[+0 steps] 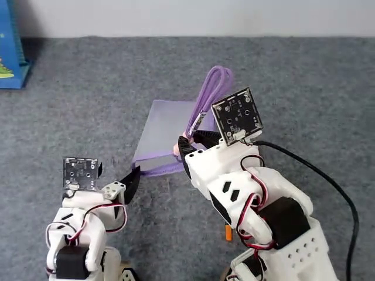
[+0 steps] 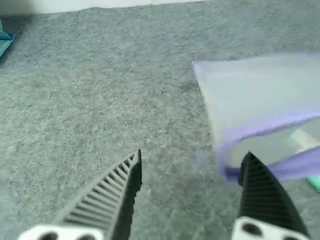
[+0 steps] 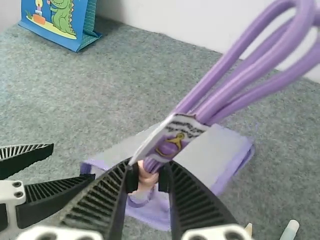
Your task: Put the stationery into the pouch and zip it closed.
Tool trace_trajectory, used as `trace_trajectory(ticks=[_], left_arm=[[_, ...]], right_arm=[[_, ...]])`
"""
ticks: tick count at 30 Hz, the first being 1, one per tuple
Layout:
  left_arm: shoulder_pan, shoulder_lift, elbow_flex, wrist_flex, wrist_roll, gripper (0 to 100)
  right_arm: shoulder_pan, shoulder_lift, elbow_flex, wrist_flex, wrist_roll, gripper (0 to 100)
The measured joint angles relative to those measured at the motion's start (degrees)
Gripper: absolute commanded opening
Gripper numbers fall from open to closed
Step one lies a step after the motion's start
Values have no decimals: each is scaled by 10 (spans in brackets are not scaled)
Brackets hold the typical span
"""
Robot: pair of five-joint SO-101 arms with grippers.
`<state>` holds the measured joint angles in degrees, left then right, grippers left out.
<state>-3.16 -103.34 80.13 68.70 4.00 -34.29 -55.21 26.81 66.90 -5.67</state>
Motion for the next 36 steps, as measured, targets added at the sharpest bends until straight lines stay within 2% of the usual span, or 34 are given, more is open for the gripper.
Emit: trace_trajectory(ticks=[14, 22, 36], left_arm=[[-1, 0, 0, -11, 14, 303], [-59, 0, 52, -84, 14, 302], [-90, 0, 53, -95, 14, 305]], right_arm=[[-2, 0, 0, 0, 0, 8], [-2, 0, 0, 0, 0, 8], [-2, -64, 16, 1, 25, 8]])
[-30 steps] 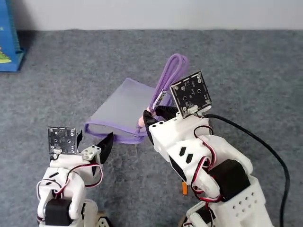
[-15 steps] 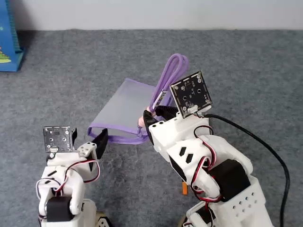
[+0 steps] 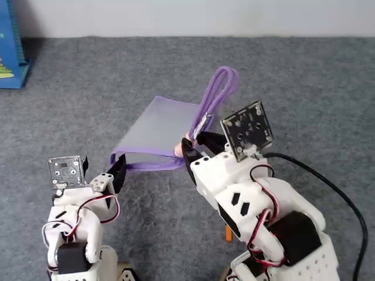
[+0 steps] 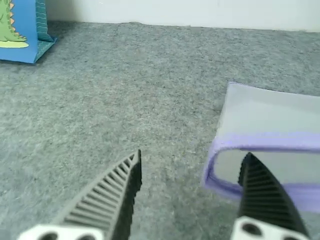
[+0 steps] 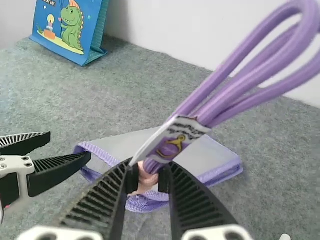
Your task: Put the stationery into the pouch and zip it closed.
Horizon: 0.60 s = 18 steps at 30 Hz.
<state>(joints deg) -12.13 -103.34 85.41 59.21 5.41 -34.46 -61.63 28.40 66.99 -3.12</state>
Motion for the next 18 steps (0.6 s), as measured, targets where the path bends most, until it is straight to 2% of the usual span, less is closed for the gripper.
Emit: trace_trajectory(ticks=[9, 18], left_arm=[[-15, 0, 0, -1, 0, 305], [47, 0, 17, -39, -14, 303]], right_arm=[[1, -12, 1, 0, 0, 8], [-41, -12, 1, 51, 27, 8]])
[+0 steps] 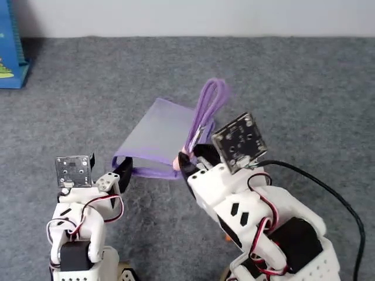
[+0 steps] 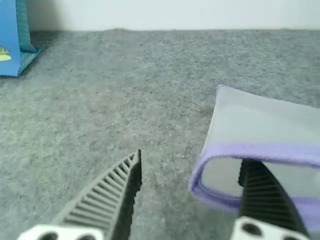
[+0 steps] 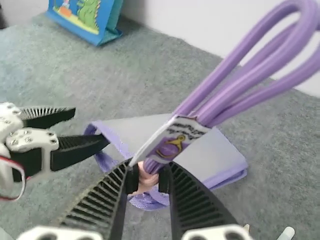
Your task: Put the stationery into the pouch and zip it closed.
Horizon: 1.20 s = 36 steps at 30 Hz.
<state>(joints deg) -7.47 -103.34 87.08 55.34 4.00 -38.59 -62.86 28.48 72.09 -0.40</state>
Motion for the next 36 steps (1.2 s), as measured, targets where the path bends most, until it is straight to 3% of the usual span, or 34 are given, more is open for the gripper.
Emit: trace_trajectory(ticks=[10, 20, 25, 36], left_arm=[[22, 0, 24, -8, -26, 290], [56, 0, 27, -8, -87, 9], [55, 0, 21, 6, -96, 13], [33, 0, -83, 120, -98, 13]], right_arm=[[-3, -71, 0, 1, 6, 8], [-3, -81, 0, 1, 6, 8], [4, -60, 0, 1, 6, 8], [98, 18, 0, -60, 6, 13]])
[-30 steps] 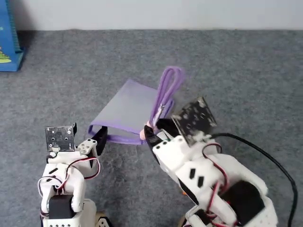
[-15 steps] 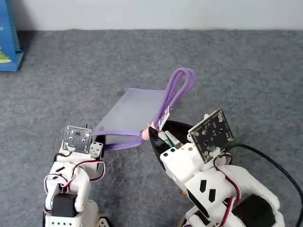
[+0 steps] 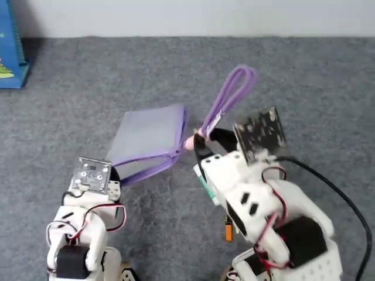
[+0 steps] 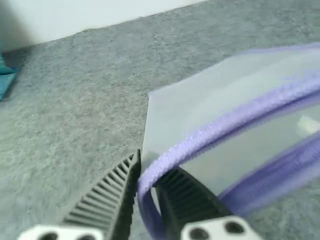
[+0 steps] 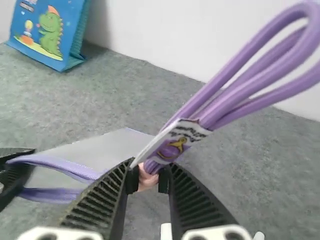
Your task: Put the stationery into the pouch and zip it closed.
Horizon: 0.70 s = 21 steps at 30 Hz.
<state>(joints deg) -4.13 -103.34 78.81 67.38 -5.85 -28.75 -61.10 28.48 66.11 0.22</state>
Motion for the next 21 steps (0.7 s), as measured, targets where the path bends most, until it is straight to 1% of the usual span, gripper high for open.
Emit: trace_trajectory(ticks=[2, 3, 5, 8, 10, 12, 14, 18, 21], left_arm=[[-23, 0, -21, 9, 0, 13], [-33, 0, -31, 14, -4, 13], [-50, 0, -47, 25, -18, 13], [-67, 0, -60, 36, -19, 13], [-73, 0, -60, 37, -19, 13], [-72, 0, -60, 46, -19, 13], [-72, 0, -60, 55, -19, 13], [-74, 0, -60, 59, -19, 13], [-74, 0, -67, 59, -19, 13]], right_arm=[[7, 18, 0, -9, 0, 30], [10, 28, 0, -12, 0, 58], [18, 46, 0, -15, 0, 144], [38, 62, 0, -15, -1, 277], [54, 68, 0, -12, -24, 310], [58, 68, 0, -2, -44, 297], [64, 68, 0, 5, -48, 269], [62, 70, 0, 23, -47, 201], [63, 70, 0, 44, -33, 169]])
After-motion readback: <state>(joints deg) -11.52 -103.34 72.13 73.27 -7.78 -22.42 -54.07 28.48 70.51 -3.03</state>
